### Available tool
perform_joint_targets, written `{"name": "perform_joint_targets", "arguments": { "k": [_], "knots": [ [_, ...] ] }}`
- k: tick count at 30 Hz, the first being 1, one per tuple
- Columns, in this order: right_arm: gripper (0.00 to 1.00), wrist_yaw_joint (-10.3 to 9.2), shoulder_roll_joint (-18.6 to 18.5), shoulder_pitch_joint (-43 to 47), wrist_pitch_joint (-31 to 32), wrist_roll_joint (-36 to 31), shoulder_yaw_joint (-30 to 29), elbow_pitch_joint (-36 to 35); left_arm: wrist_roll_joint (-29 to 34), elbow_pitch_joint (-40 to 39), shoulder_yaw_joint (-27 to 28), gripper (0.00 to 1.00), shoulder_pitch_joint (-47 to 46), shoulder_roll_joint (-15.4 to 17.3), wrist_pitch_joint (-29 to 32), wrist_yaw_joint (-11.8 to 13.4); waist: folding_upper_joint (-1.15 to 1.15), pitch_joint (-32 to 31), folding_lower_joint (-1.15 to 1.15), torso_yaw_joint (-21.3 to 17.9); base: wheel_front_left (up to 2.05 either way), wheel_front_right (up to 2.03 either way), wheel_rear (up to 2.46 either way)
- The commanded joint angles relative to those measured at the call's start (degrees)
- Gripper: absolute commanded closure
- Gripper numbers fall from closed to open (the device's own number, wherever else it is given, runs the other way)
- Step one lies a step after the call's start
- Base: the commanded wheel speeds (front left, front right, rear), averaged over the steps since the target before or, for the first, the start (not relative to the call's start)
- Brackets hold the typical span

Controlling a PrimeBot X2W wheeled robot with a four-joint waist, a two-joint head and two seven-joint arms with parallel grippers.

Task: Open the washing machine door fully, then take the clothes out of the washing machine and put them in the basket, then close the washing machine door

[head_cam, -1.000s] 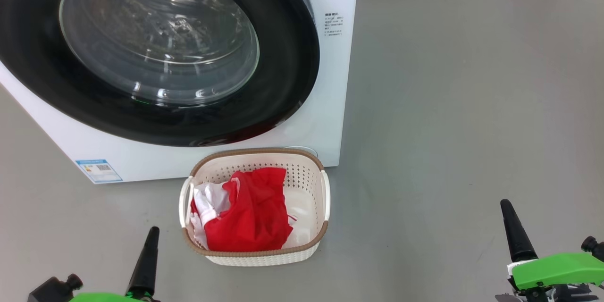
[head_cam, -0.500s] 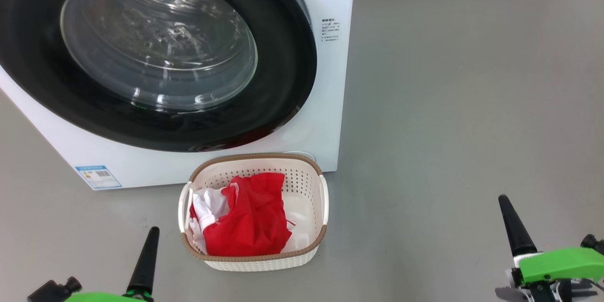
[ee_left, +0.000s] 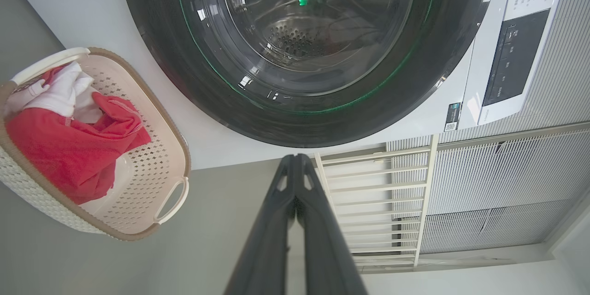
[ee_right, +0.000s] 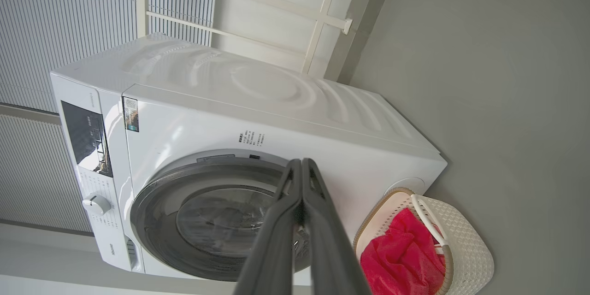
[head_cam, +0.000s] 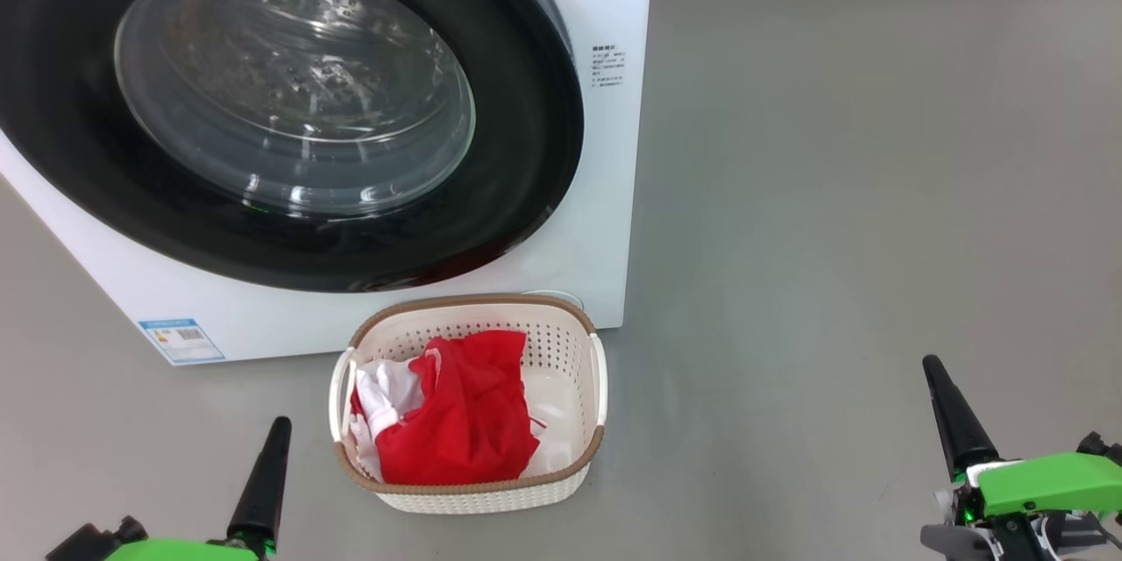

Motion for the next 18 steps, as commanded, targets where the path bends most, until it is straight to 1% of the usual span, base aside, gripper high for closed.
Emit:
{"name": "perform_joint_targets", "arguments": {
  "k": [1, 15, 18],
  "knots": [
    [1.00, -0.04, -1.1, -3.0, 0.4, 1.6, 1.0, -1.6, -1.5, -1.2, 2.0, 1.00, -2.4, 0.4, 0.5, -0.4, 0.00, -0.1, 0.00, 0.0, 0.00, 0.00, 0.00],
    [1.00, -0.04, -1.2, -4.0, 2.9, 9.4, 1.0, -1.6, -9.1, -0.8, 3.2, 1.00, -2.8, -0.1, 2.9, -0.4, 0.00, -1.1, 0.00, -0.4, 0.00, 0.00, 0.00],
    [1.00, -0.04, -1.2, -4.0, 3.0, 9.8, 0.9, -1.6, -9.5, -0.8, 3.3, 1.00, -2.9, -0.2, 3.1, -0.4, 0.00, -1.2, 0.00, -0.4, 0.00, 0.00, 0.00]
  ]
}}
